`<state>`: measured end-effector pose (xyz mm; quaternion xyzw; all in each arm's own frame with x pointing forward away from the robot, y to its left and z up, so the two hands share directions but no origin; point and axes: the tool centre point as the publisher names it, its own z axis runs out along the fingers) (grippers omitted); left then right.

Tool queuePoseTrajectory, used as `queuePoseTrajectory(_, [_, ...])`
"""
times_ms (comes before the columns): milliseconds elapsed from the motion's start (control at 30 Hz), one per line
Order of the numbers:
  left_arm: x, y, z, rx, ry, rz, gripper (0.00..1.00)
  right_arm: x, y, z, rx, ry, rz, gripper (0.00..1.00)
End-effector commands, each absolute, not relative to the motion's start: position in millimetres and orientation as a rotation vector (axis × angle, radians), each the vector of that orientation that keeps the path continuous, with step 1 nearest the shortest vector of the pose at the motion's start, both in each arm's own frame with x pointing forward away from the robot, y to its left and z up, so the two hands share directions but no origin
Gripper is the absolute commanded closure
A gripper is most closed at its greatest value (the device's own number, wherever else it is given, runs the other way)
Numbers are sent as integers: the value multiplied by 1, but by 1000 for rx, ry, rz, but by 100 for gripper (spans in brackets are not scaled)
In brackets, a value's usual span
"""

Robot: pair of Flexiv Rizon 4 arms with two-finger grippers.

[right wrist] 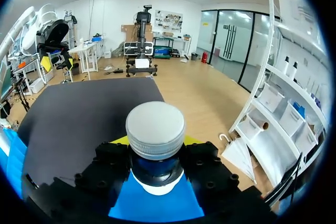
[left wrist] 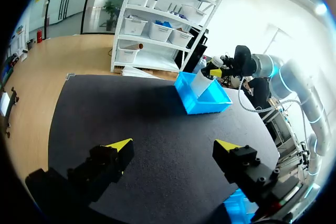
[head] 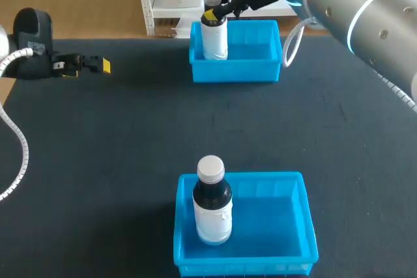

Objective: Pick up the bottle, and place it in the far bin if it is heavy, or in the near bin if it is light.

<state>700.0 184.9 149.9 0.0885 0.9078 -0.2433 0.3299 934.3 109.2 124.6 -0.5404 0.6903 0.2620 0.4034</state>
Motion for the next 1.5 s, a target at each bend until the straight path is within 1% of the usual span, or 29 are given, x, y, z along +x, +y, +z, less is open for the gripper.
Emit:
queuePoseTrajectory(33, [700,185,150,231,2374,-636,0,955,112,123,-1593,1695,1004,100])
queuePoseTrajectory(200, [700,185,150,231,2374,-636,0,956,111,120,-1575,1703,1024,100])
queuePoseTrajectory(233, [700,185,150,231,2374,-636,0,956,111,119,-1573,1707,1027,92])
queuePoseTrajectory(267, [700,185,150,231,2374,-636,0,956,111,118,-1571,1711,1028,69])
queuePoseTrajectory(300, [700,185,150,231,2374,-636,0,956,111,118,-1569,1715,1029,56])
queuePoseTrajectory(333, [700,185,150,231,2374,-636,0,956,110,118,-1568,1718,1031,19])
queuePoseTrajectory(367, [700,185,150,231,2374,-636,0,956,109,117,-1563,1725,1033,0])
queuePoseTrajectory(533, [700,185,150,231,2374,-636,0,954,101,118,-1548,1744,1033,0])
queuePoseTrajectory(700, [700,185,150,231,2374,-636,0,946,78,121,-1509,1802,1002,0])
queuePoseTrajectory(1000, [700,185,150,231,2374,-636,0,917,6,145,-1360,1902,889,0])
queuePoseTrajectory(1267, [700,185,150,231,2374,-636,0,875,-61,176,-1180,1960,766,0])
queuePoseTrajectory(1500, [700,185,150,231,2374,-636,0,834,-92,194,-1073,1990,637,0])
